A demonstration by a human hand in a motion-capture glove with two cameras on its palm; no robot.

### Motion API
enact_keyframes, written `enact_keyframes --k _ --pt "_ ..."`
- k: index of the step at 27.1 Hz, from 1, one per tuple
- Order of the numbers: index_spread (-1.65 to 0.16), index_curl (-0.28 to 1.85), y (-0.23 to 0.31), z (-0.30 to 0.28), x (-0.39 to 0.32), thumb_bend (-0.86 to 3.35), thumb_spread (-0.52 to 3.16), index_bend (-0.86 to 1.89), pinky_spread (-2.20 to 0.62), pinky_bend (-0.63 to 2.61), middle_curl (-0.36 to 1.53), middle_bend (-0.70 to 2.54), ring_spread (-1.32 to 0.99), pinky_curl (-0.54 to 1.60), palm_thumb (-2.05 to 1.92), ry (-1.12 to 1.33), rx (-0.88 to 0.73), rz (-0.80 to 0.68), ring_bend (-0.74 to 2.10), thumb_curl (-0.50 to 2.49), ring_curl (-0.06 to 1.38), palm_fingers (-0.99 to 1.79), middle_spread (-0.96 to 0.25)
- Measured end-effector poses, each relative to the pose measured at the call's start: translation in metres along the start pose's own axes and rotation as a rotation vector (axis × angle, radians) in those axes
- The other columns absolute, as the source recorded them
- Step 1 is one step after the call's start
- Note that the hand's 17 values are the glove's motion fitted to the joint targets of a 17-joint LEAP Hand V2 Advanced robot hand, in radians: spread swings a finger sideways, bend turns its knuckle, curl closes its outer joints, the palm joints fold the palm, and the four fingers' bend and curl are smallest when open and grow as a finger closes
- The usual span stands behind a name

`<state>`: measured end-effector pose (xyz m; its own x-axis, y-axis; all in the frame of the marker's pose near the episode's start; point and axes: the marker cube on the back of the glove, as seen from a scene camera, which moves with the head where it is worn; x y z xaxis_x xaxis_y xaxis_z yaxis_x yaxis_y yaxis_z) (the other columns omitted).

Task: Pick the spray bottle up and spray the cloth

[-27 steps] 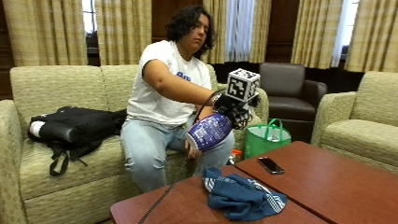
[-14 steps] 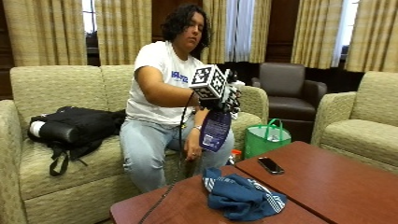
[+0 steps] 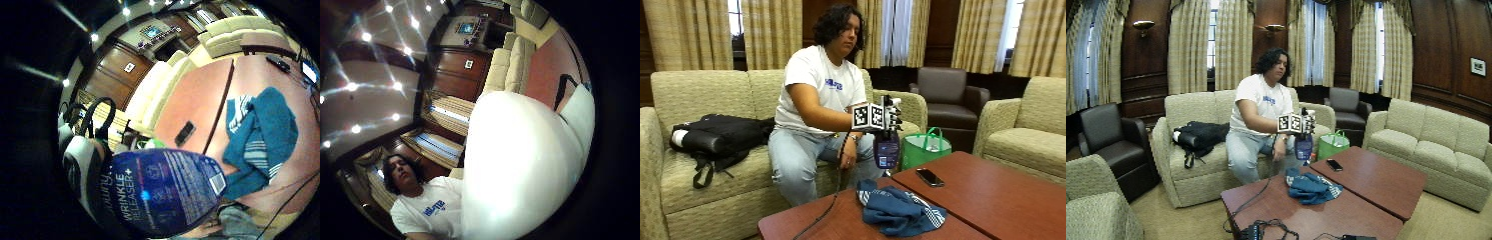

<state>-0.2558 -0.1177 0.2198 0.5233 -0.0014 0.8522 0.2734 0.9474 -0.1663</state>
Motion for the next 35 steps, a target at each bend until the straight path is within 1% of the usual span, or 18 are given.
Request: enact_keyframes --k 9,13,22,35 --pt "-0.26 0.60 0.026 0.079 0.041 -0.03 0.42 0.42 -0.29 0.39 0.53 0.67 -0.23 0.39 0.88 0.078 -0.033 -0.021 0.65 0.87 0.45 1.39 -0.20" --pt "-0.26 0.60 0.033 0.102 0.055 -0.03 0.42 0.42 -0.29 0.39 0.53 0.68 -0.23 0.39 0.88 0.064 -0.021 -0.009 0.65 0.87 0.45 1.39 -0.20" --pt "-0.26 0.60 0.016 0.123 0.062 -0.03 0.42 0.43 -0.29 0.39 0.53 0.67 -0.23 0.39 0.88 0.049 0.028 -0.022 0.65 0.88 0.45 1.40 -0.20" --pt "-0.26 0.60 -0.021 0.163 0.062 -0.03 0.42 0.44 -0.30 0.39 0.53 0.68 -0.24 0.39 0.87 0.051 0.016 -0.021 0.65 0.88 0.45 1.40 -0.20"
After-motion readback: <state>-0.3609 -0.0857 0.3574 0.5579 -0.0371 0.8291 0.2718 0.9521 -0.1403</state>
